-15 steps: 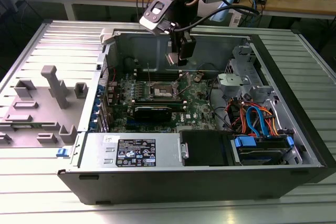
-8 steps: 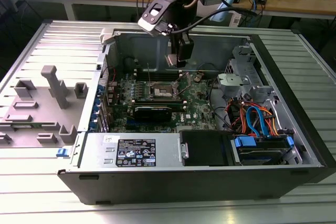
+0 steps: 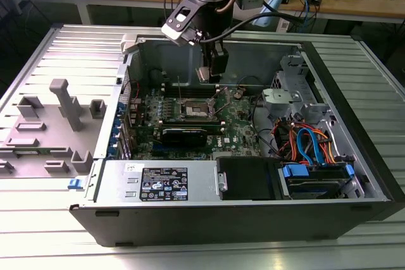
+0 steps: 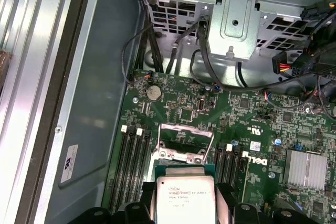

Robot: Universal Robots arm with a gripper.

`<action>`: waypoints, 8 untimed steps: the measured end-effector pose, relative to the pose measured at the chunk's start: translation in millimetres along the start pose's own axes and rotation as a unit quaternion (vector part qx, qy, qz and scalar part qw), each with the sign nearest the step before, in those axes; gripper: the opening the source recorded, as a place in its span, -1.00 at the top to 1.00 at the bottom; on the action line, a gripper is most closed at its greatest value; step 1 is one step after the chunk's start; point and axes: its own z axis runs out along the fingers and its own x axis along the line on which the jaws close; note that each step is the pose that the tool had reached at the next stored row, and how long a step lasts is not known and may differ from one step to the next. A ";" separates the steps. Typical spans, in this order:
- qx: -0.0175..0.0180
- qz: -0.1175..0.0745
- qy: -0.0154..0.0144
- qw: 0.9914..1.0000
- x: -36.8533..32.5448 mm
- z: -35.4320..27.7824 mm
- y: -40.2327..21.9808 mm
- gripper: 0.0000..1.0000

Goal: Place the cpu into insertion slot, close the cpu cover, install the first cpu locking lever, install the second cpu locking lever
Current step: 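Place the cpu into insertion slot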

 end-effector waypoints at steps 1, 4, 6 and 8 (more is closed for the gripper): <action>0.000 0.000 0.000 1.000 0.0 0.0 0.0 -0.08; 0.000 0.001 0.000 1.000 0.0 0.1 0.0 -0.08; 0.000 0.003 0.000 1.000 0.0 0.2 0.0 -0.08; 0.000 0.004 0.000 1.000 0.0 0.4 -0.1 -0.08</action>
